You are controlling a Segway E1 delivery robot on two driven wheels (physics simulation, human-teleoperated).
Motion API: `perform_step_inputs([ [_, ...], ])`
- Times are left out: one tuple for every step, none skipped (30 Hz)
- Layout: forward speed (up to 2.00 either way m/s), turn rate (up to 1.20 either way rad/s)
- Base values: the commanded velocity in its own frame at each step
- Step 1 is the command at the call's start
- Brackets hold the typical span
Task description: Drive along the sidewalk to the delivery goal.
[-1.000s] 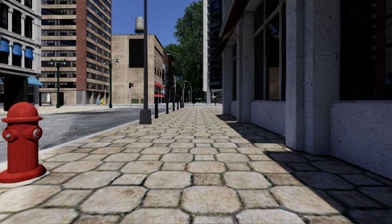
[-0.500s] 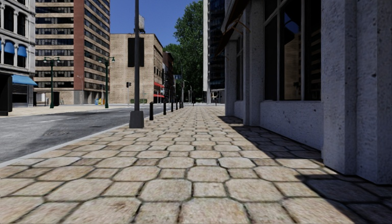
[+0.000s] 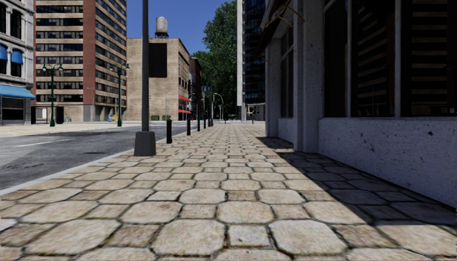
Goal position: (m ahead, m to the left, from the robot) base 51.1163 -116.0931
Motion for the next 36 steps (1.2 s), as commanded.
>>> perform_step_inputs([
  [2.00,0.00],
  [2.00,0.00],
  [2.00,0.00],
  [2.00,0.00],
  [2.00,0.00],
  [2.00,0.00],
  [2.00,0.00],
  [2.00,0.00],
  [2.00,0.00],
  [2.00,0.00],
  [2.00,0.00],
  [2.00,0.00],
  [2.00,0.00],
  [2.00,0.00],
  [2.00,0.00],
  [2.00,0.00],
  [2.00,0.00],
  [2.00,0.00],
  [2.00,0.00],
  [2.00,0.00],
  [2.00,0.00],
  [2.00,0.00],
  [2.00,0.00],
  [2.00,0.00],
  [2.00,0.00],
  [2.00,0.00],
  [2.00,0.00],
  [2.00,0.00],
  [2.00,0.00],
  [2.00,0.00],
  [2.00,0.00],
  [2.00,0.00],
  [2.00,0.00],
  [2.00,0.00],
  [2.00,0.00],
  [2.00,0.00],
])
